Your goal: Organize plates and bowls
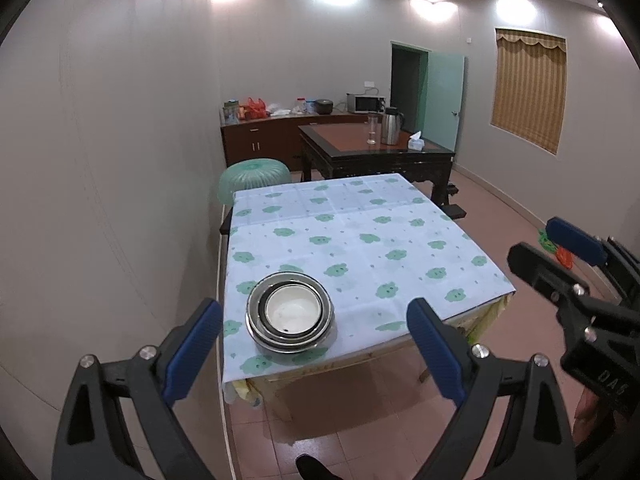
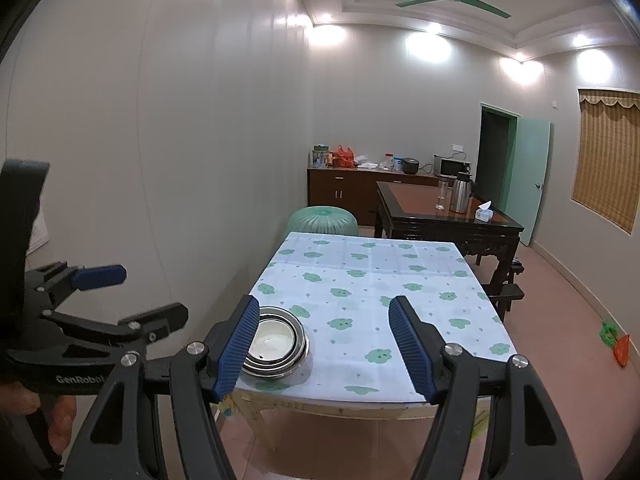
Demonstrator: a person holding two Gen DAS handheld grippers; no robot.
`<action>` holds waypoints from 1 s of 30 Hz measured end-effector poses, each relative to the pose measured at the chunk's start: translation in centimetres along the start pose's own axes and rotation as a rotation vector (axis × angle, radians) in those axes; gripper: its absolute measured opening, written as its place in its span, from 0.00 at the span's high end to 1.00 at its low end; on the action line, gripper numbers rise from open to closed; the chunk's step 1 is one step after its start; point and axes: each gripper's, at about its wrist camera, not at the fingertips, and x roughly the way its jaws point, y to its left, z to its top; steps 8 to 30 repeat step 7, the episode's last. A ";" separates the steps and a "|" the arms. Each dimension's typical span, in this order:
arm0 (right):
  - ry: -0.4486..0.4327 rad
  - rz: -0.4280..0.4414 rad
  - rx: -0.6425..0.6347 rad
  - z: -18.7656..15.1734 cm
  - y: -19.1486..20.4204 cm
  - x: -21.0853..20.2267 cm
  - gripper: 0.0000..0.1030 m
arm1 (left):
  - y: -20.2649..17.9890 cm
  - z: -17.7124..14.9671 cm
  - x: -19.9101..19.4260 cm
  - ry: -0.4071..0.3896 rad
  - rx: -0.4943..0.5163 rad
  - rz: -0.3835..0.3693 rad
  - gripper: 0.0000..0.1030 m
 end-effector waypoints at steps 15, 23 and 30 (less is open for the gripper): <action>0.003 -0.003 0.007 -0.2 -0.2 -0.2 0.33 | -0.5 0.0 -0.1 -0.004 0.014 0.000 0.08; 0.003 -0.003 0.007 -0.2 -0.2 -0.2 0.33 | -0.5 0.0 -0.1 -0.004 0.014 0.000 0.08; 0.003 -0.003 0.007 -0.2 -0.2 -0.2 0.33 | -0.5 0.0 -0.1 -0.004 0.014 0.000 0.08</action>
